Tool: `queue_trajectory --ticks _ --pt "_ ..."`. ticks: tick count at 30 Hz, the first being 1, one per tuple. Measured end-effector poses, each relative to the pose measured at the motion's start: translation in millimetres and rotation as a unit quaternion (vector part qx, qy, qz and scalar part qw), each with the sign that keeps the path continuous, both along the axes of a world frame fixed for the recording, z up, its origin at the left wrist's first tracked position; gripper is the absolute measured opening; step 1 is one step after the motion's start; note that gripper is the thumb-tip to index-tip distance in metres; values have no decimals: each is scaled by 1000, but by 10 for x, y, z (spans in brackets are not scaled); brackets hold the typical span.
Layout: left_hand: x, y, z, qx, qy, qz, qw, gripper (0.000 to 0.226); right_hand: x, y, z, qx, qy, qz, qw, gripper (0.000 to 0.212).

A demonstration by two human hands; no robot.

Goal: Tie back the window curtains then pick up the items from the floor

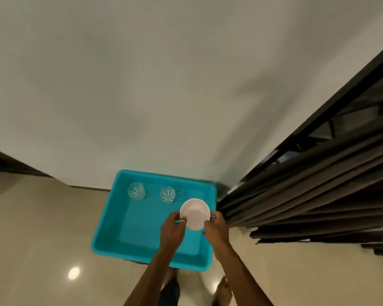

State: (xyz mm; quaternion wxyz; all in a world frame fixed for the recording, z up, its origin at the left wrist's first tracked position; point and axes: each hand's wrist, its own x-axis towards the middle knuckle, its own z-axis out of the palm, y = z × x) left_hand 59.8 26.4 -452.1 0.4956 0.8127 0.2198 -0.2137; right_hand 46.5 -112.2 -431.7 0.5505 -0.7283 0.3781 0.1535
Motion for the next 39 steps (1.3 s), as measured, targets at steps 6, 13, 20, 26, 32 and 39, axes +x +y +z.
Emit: queue_trajectory --ticks 6,13,20,26,32,39 --pt "336 98 -448 -7 27 -35 999 39 311 106 -499 -22 42 -5 999 29" --pt "619 78 -1118 -45 107 -33 993 70 681 81 -1139 -69 76 26 994 39" --pt "853 -5 -1599 -41 153 -84 984 58 805 34 -1611 -52 111 30 992 37" --pt "946 -12 -1818 -49 162 -94 981 55 856 24 -1801 -27 112 33 993 40" --pt "959 -12 -1974 -52 164 -104 980 65 834 28 -1879 -3 119 9 993 38" --pt "851 -3 -1786 -16 165 -82 983 65 760 48 -1572 3 145 -23 989 51"
